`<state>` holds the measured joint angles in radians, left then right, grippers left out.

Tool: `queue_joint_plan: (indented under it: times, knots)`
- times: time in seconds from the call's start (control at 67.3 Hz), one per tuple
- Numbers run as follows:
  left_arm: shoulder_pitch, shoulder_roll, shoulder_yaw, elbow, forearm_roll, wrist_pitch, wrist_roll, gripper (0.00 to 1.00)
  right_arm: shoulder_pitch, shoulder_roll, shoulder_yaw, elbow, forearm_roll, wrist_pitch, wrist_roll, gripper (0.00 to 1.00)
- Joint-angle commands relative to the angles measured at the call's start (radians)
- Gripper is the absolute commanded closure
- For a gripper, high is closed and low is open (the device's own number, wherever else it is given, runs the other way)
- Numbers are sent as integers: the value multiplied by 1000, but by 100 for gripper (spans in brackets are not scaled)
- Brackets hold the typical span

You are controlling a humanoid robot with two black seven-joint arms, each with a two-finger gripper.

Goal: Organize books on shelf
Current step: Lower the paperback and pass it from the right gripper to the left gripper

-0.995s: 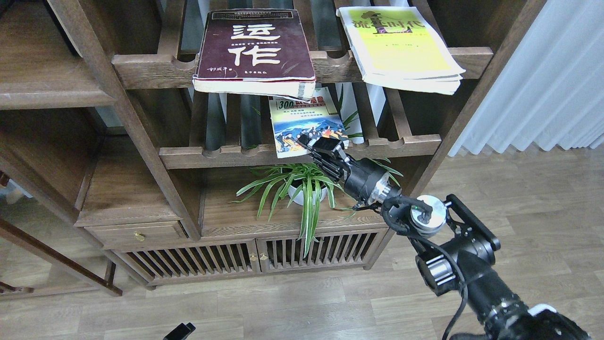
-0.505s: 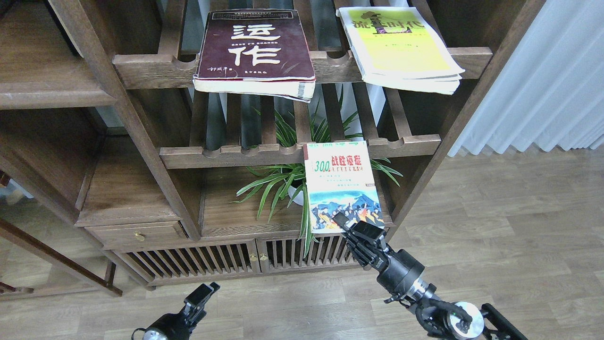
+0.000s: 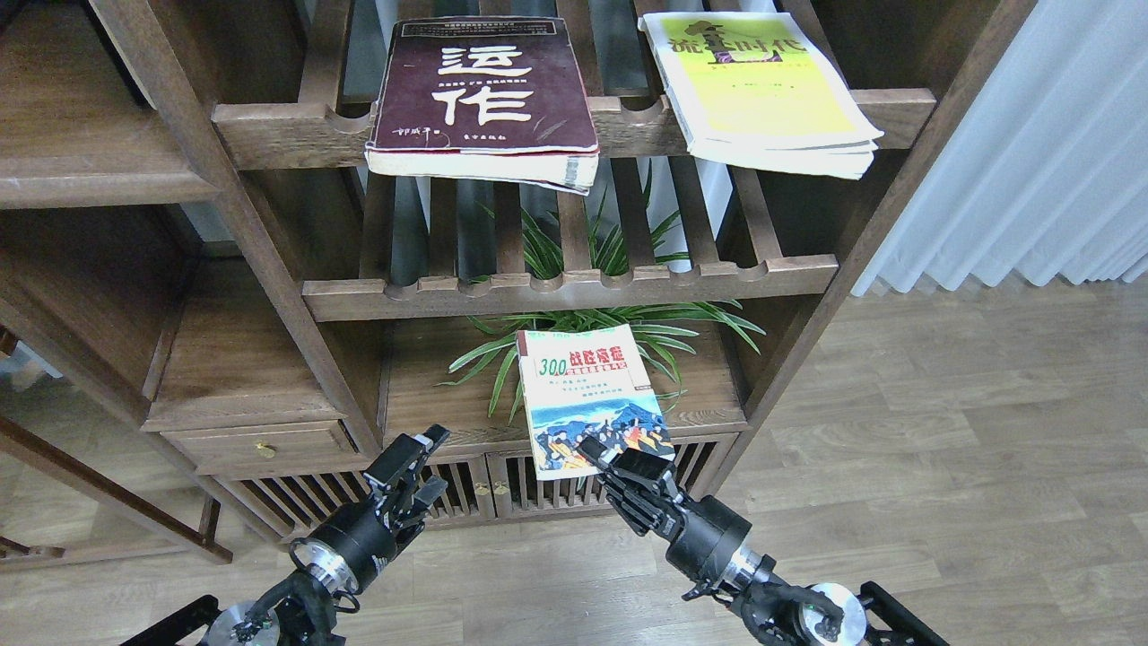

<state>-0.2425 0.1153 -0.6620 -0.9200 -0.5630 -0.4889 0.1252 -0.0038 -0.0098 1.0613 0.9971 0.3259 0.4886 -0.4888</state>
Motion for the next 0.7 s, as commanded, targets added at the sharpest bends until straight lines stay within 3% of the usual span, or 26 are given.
queue_joint_plan:
  times: [0.0, 0.431, 0.683]
  knots:
    - [-3, -6, 2, -7, 0, 0, 1, 0, -1, 5, -6, 0, -10, 0, 0, 97]
    - [-67, -114, 19, -14, 9, 0, 4, 0, 2, 7, -20, -2, -10, 0, 0, 96]
    - [-130, -115, 44, 21, 14, 0, 4, 0, 4, 10, -21, 0, -11, 0, 0, 96]
